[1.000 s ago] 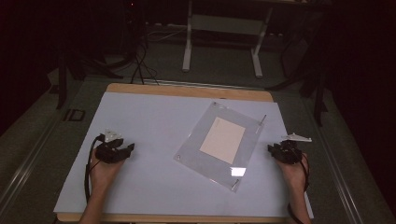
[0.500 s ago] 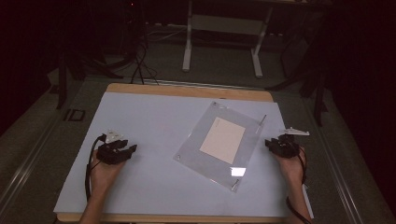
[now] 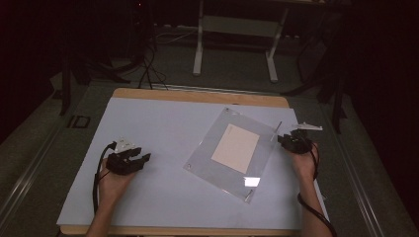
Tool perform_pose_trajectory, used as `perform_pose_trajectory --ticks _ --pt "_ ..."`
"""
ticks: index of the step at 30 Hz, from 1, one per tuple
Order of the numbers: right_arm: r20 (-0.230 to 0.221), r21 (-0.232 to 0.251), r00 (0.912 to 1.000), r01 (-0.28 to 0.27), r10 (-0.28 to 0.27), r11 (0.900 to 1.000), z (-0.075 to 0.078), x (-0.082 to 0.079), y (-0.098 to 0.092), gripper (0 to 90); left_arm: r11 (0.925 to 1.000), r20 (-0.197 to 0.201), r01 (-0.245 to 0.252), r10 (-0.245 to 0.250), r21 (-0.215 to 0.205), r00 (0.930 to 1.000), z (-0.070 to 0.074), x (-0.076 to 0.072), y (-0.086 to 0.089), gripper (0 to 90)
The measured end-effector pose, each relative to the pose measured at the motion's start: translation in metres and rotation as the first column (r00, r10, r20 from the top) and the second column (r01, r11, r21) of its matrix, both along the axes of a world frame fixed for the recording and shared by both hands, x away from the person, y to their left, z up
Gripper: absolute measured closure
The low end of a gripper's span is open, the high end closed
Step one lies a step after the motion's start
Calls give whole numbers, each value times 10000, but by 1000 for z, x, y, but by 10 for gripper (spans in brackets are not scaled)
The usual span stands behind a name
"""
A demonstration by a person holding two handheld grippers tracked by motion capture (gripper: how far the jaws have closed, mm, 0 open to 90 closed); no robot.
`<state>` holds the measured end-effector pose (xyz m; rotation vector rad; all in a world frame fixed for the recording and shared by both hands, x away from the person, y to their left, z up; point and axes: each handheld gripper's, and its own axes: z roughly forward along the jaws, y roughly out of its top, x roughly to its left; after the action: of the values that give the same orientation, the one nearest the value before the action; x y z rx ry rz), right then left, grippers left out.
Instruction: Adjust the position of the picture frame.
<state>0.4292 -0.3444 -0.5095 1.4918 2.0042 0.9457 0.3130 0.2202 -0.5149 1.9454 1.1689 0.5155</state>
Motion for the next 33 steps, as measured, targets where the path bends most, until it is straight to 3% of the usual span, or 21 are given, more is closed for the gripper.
perform_pose_trajectory --ticks 6,12,15,20,22,24,28,31,33 --pt "172 -52 9996 231 -230 9997 0 19 5 694 9987 43 504 -504 123 9987 2 0 -12 529" --pt "257 435 9962 825 -836 9956 -2 35 3 713 9956 56 928 -927 -132 9957 3 1 -30 527" --pt "339 445 9962 784 -800 9959 -1 42 6 699 9898 81 1405 -1404 -229 9901 5 0 -42 529" --pt "236 271 9953 929 -935 9953 0 55 11 728 9717 153 2300 -2295 -544 9732 10 -4 -67 537" --pt "85 158 9948 1015 -1017 9947 -2 60 13 751 9598 121 2729 -2727 -659 9620 11 -4 -80 540" --pt "-30 138 9955 943 -943 9954 -5 62 15 803 9427 88 3273 -3275 -641 9448 12 -6 -95 540" --pt "-115 88 9931 1169 -1168 9931 -6 64 20 844 8963 182 4407 -4403 -501 8977 16 -11 -122 551" --pt "-194 97 9936 1119 -1117 9937 -6 65 19 845 8682 231 4940 -4935 -470 8694 20 -13 -141 553" --pt "-267 98 9931 1147 -1144 9933 -5 65 19 845 8455 221 5318 -5313 -491 8469 21 -12 -152 559"
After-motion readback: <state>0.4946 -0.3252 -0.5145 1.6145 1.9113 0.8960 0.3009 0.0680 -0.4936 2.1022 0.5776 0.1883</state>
